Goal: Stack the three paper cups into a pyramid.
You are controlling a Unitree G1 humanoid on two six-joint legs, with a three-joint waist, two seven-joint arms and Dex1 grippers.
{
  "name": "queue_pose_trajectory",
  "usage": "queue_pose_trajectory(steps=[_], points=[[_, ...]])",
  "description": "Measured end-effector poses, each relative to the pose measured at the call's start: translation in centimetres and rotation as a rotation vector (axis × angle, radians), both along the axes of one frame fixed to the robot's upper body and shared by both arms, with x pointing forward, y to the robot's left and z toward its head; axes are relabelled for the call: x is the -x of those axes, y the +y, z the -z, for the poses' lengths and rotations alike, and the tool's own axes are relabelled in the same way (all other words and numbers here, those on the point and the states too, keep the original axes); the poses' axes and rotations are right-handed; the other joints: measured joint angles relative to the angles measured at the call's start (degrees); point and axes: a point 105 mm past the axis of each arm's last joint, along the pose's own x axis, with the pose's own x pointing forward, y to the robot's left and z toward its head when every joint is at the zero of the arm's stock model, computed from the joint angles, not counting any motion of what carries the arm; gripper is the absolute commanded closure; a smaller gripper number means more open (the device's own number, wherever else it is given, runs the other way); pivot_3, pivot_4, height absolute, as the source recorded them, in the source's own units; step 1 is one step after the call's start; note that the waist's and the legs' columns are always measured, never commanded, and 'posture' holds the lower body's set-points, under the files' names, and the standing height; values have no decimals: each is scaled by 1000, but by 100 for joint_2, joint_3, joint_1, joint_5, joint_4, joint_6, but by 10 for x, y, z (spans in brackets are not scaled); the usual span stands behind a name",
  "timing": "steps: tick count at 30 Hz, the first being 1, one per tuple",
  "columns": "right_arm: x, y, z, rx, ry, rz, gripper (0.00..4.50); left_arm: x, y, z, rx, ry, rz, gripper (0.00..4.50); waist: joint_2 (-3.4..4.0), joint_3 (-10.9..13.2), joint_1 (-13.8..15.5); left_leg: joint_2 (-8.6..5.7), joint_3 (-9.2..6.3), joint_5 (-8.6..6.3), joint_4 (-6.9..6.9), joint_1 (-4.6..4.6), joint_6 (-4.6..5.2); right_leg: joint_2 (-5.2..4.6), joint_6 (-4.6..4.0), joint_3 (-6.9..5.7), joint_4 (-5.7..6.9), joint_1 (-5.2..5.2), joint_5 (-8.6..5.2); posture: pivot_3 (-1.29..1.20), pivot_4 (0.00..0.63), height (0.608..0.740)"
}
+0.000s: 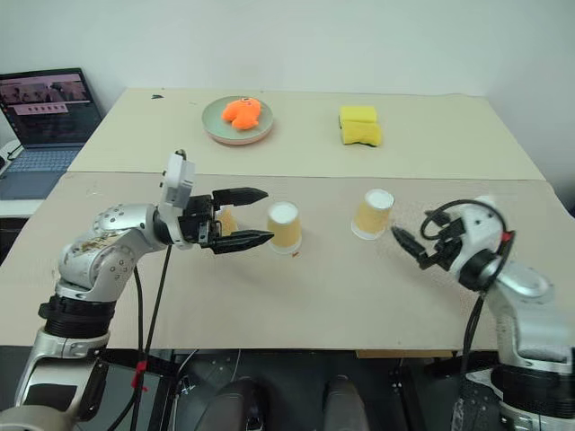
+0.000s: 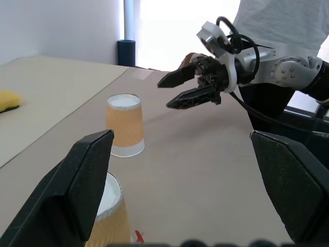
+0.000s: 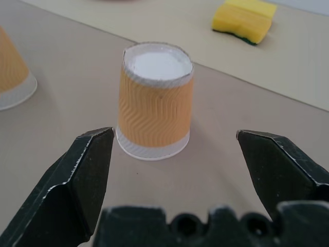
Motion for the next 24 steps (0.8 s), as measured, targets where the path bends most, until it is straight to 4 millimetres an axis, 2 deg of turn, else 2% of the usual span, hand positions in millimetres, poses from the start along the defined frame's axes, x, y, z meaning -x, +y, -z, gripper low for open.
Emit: queue_pose_trajectory(steps=[10, 16, 24], points=[[-28, 11, -4, -34, -33, -47, 46, 1, 4, 3, 9, 4, -27, 0, 0, 0, -2, 2, 0, 3, 1, -1, -4, 0, 0, 0, 1, -1, 0, 0, 150, 673], [-35, 22, -7, -38, -40, -93, 46, 3, 4, 2, 6, -5, -32, 0, 0, 0, 9, 2, -1, 4, 1, -4, -6, 0, 0, -2, -1, -1, 0, 0, 150, 673], [-46, 22, -7, -48, -43, -93, 46, 4, 3, 0, 7, -15, -42, 0, 0, 0, -2, 3, -1, 5, 2, -3, -9, 1, 0, -2, 2, -2, 0, 0, 150, 673]])
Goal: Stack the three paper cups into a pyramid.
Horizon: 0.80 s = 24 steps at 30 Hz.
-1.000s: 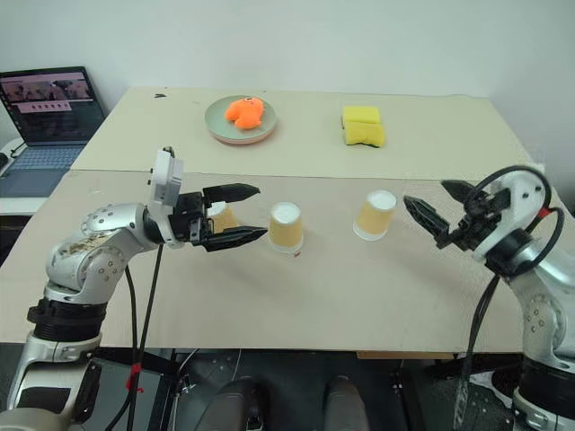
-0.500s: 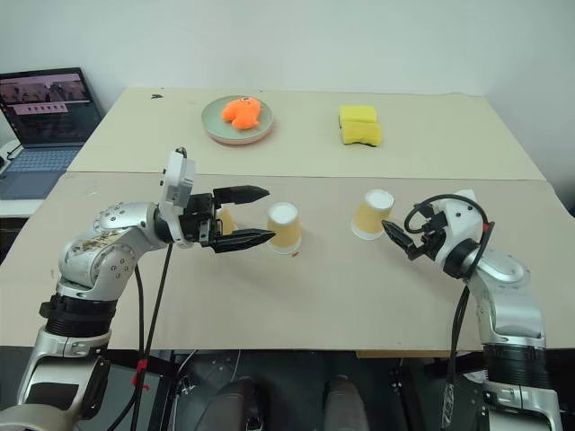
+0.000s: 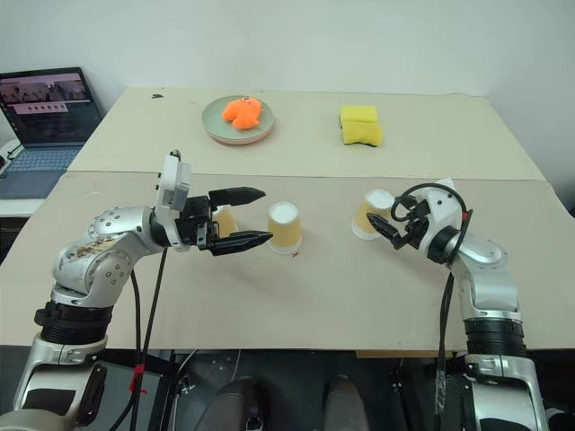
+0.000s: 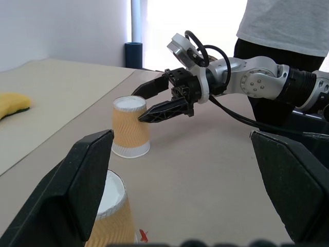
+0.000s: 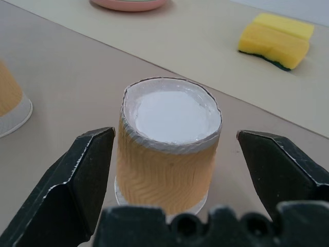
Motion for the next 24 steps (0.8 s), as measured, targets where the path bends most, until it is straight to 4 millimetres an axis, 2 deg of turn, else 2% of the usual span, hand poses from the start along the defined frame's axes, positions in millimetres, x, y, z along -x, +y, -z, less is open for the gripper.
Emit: queue_pose_trajectory(steps=[4, 6, 10, 11, 18, 21, 24], points=[[-6, 4, 0, -4, -4, -5, 46, 1, 0, 2, 0, 1, -6, 0, 0, 0, -1, 0, 1, 0, 0, 0, -1, 0, 0, 1, -1, 0, 0, 0, 150, 673], [-8, 6, 0, -2, -1, -10, 436, 2, 1, 5, 0, 13, -14, 0, 0, 0, -2, 0, 1, 1, 0, 0, -2, 0, 0, 0, 1, -1, 0, 0, 150, 673], [-7, 11, 0, -4, -8, -35, 1792, 2, 1, 7, 1, 15, -25, 0, 0, 0, 10, -1, 0, 1, 1, -1, -2, -1, 0, 0, 1, 0, 0, 0, 150, 673], [-7, 11, 0, -4, -8, -37, 1902, 2, 1, 6, 2, 12, -28, 0, 0, 0, 8, -1, 0, 1, 0, -1, -2, -1, 0, 0, 0, 0, 0, 0, 150, 673], [-7, 14, -4, -21, -8, -68, 1905, 4, 13, 11, -3, 29, -81, 0, 0, 0, -5, 1, 0, 2, 0, -1, -3, -1, 0, 1, 4, -2, 0, 0, 150, 673], [4, 21, -10, -50, 33, -172, 1905, 8, 17, 12, -9, 35, -89, 0, 2, 1, -1, 2, -1, 1, 0, -2, -2, -1, 0, 1, 2, -4, 0, 0, 150, 673], [25, 37, -30, -57, 41, -346, 1905, 8, 23, 8, -5, 27, -106, 0, 2, 1, 8, 2, -2, -2, 0, -3, 4, -2, 0, -1, 0, -1, 0, 0, 150, 673]])
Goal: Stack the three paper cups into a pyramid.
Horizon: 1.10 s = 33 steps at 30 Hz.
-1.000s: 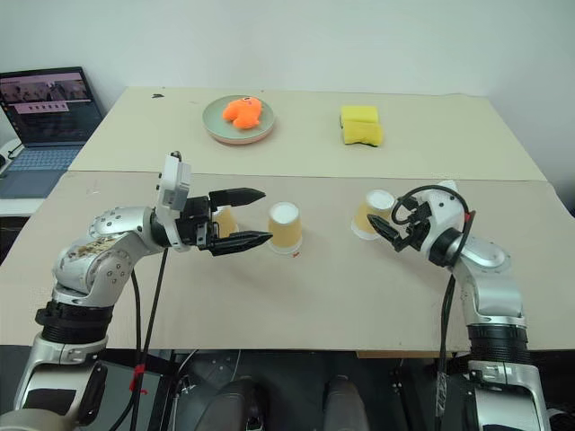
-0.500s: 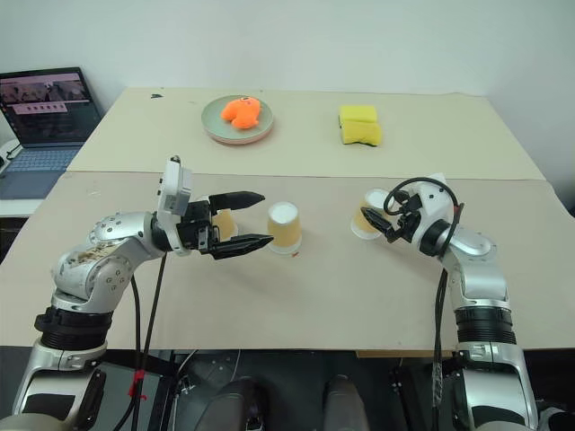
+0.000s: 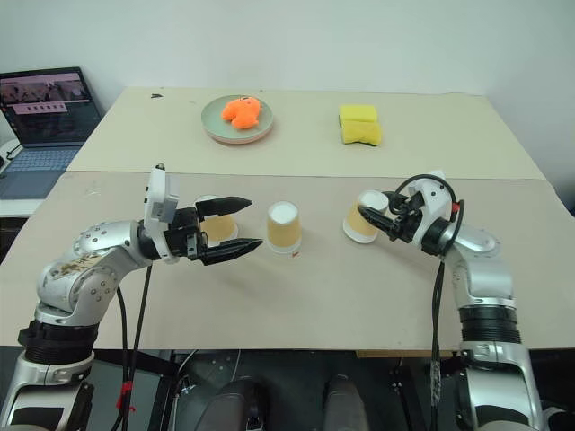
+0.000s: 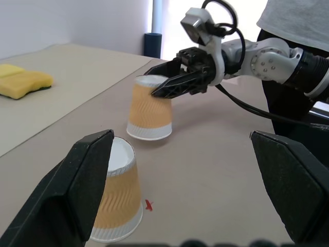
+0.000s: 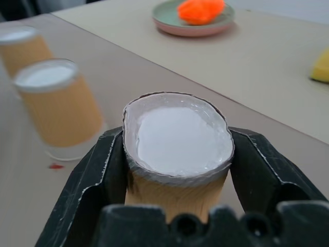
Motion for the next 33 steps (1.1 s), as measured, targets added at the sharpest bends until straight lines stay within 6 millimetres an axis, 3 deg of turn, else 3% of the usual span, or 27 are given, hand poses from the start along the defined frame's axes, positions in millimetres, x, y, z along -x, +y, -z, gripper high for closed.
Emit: queue_pose_trajectory(steps=[2, 5, 10, 13, 18, 30, 32, 33], points=[[14, 14, -7, 35, 20, -124, 1905, 0, 2, -1, 1, -3, -9, 0, -1, -1, -1, 0, -1, -7, 1, 4, 12, 0, 0, -1, -2, 7, 0, 0, 150, 673], [17, 31, 4, 85, 57, -210, 1905, 2, 0, 1, -4, 4, -14, 0, -2, -1, -6, 0, -2, -12, 1, 9, 20, 0, -1, -2, 1, 8, 0, 0, 150, 673], [3, 47, 12, 110, 26, -224, 1905, 5, -1, 0, -6, -5, -21, 0, -2, -1, -13, -1, 0, 5, -1, 6, -8, 1, -1, 0, 2, 2, 0, 0, 150, 673], [-11, 56, 12, 172, -84, -188, 1905, 6, -1, -1, -2, -10, -30, 0, -3, -1, -14, -2, 1, 6, 0, 5, -10, 0, 0, -1, 0, 1, 0, 0, 150, 673], [-15, 57, 26, 200, -77, -196, 1905, 7, 1, -3, 14, -13, -40, 0, -3, -1, 19, -3, 0, 6, 2, 1, -11, -1, 0, -2, 0, 2, 0, 0, 150, 673], [-15, 59, 25, 187, -88, -207, 1905, 8, 1, -4, 25, -12, -49, 0, -3, -1, -10, -1, 0, 7, 1, 2, -12, 0, -1, -2, 5, 0, 0, 0, 150, 673], [-15, 60, 25, 185, -88, -208, 905, 8, 1, -4, 25, -12, -50, 0, -3, -1, -9, -2, 0, 7, 2, 2, -12, 0, -1, -2, 4, 0, 0, 0, 150, 673], [-15, 61, 25, 182, -87, -212, 707, 8, 1, -4, 25, -12, -52, 0, -3, -1, -8, -1, 0, 7, 1, 2, -12, 0, -1, -2, 5, 0, 0, 0, 150, 673]])
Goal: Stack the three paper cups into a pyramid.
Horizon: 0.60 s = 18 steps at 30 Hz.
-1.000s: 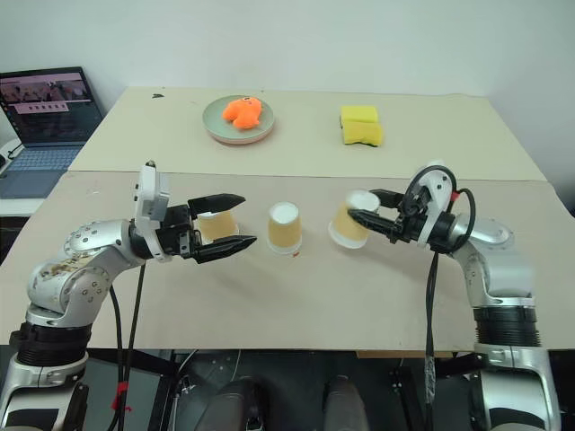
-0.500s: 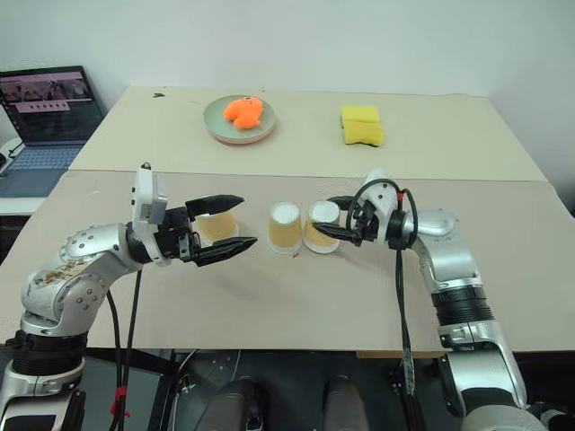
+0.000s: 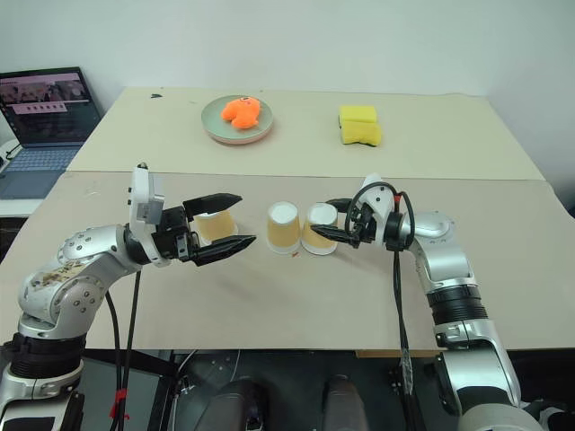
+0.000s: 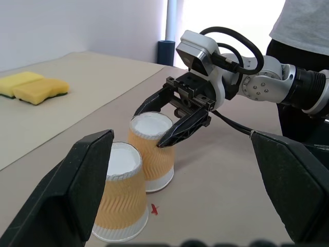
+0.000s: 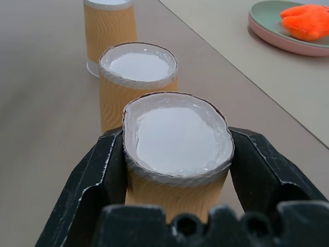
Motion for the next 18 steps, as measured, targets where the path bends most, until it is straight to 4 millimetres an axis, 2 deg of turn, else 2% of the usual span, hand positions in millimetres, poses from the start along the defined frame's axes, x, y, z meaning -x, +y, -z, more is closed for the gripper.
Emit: queue_pose_trajectory(steps=[2, 11, 15, 18], points=[[0, 1, 0, -4, 3, -6, 51, 0, 0, 0, 0, 0, -3, 0, 0, 0, 1, 0, 0, 0, 0, 0, 0, 0, 0, 0, 0, 0, 0, 0, 150, 673], [3, -5, 4, 4, 86, -11, 12, -2, 1, 0, 3, 0, -17, 0, 0, 0, 8, 0, 0, 0, 0, -1, 1, 0, 0, 0, -1, 0, 0, 0, 150, 673], [8, -26, -14, -36, 137, 9, 12, -3, 3, -3, 18, -5, -34, 0, 1, 0, 13, 0, -1, -2, 0, -1, 3, -1, 0, 0, -3, 0, 0, 0, 150, 673], [7, -43, -36, -86, 125, 50, 12, -4, 5, -8, 70, -1, -56, 0, 0, 1, 6, 1, -1, -2, -1, 0, 4, -1, 0, 1, -2, 0, 0, 0, 150, 673]])
